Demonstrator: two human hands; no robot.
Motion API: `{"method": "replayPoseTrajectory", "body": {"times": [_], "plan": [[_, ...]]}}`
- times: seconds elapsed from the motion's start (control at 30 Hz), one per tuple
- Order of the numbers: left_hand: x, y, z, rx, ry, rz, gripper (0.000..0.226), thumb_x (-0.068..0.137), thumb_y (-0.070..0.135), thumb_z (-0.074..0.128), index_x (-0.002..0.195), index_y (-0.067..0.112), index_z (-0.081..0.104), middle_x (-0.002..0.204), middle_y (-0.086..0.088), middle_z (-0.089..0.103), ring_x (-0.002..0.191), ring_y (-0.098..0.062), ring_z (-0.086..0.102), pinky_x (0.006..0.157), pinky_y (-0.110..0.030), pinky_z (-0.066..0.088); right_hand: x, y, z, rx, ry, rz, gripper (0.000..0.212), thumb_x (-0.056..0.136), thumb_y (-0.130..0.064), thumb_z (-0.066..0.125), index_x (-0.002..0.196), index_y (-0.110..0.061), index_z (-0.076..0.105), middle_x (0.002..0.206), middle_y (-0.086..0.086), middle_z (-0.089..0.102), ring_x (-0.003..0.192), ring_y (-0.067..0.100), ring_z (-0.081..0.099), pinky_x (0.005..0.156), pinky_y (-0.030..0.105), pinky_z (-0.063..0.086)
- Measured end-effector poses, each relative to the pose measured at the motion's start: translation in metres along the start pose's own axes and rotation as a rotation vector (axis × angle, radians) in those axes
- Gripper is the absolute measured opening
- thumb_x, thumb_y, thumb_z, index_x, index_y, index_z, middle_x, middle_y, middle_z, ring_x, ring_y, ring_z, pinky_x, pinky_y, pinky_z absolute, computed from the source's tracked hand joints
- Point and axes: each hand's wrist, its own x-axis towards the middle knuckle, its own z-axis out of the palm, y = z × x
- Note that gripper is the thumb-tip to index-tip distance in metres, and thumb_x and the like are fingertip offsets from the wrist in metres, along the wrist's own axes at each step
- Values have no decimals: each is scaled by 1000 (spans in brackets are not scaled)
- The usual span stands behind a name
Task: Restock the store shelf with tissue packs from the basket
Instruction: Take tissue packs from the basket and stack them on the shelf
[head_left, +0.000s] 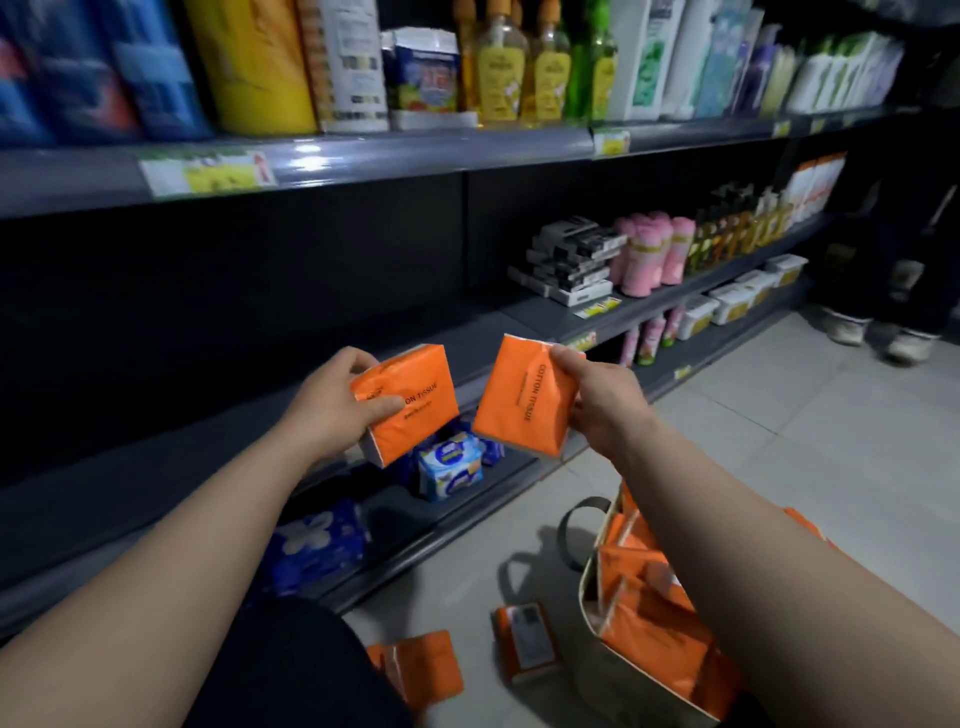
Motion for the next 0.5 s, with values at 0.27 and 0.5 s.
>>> {"method": "replayPoseTrajectory", "body": {"times": [0.27, 0.5], "plan": [[-11, -45, -60, -31, 97, -36, 35, 87, 31, 67, 119, 27, 55, 105, 1, 61, 91, -16, 59, 74, -29, 46, -15, 5, 81, 1, -104, 108, 29, 100, -33, 43, 82, -12, 54, 77, 8, 61, 71, 24, 60, 76, 50, 53], [-27, -79, -96, -7, 207, -132, 41, 89, 32, 64, 127, 24, 50, 108, 3, 57, 91, -14, 55, 63, -21, 40, -4, 19, 140, 93, -330, 358, 31, 98, -32, 48, 115, -8, 55, 112, 15, 65, 96, 30, 64, 76, 46, 52]]}}
